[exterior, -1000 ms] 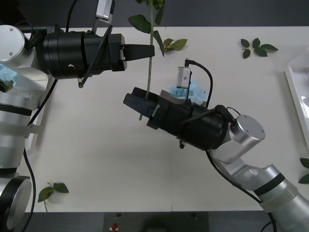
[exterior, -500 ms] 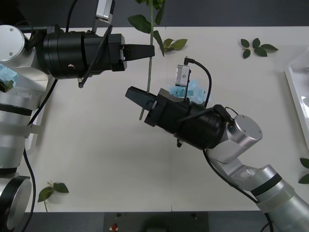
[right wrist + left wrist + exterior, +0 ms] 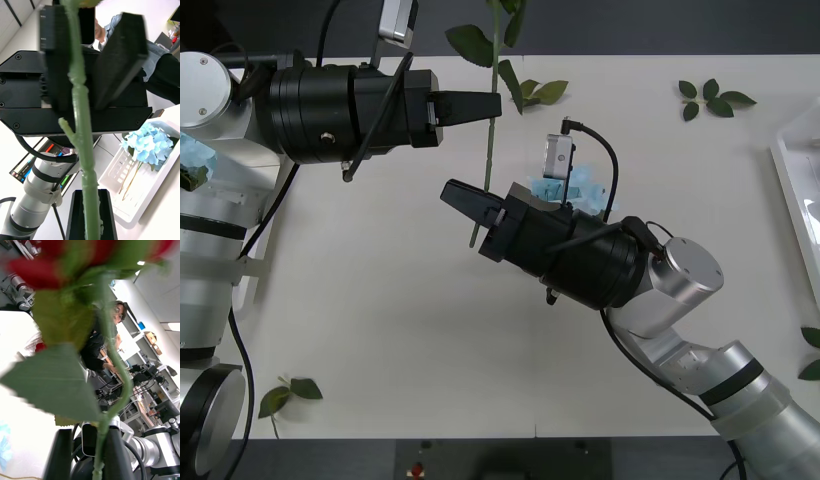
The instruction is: Put the red flowers into the right box and the blue flowers into the left box
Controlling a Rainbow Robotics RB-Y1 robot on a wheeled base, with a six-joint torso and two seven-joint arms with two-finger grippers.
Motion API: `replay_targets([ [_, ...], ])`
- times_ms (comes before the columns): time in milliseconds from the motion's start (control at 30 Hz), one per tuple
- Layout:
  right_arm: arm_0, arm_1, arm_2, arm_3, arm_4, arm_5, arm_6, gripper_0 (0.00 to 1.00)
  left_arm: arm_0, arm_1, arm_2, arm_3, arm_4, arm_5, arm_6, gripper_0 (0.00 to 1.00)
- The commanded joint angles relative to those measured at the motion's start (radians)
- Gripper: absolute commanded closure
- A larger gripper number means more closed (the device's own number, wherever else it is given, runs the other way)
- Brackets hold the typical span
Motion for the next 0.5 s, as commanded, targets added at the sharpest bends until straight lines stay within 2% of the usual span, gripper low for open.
replay_targets([
  [33, -0.019, 0.018, -0.015, -0.036, -0.004, 0.001, 0.016, 1.00, -0.001, 0.008, 0.006, -0.021, 0.011, 0.003, 0.012, 0.00],
  [500, -0.019, 0.003, -0.018, -0.036, -0.002, 0.001, 0.016, 1.00, -0.001, 0.008, 0.006, -0.021, 0.011, 0.003, 0.012, 0.00],
])
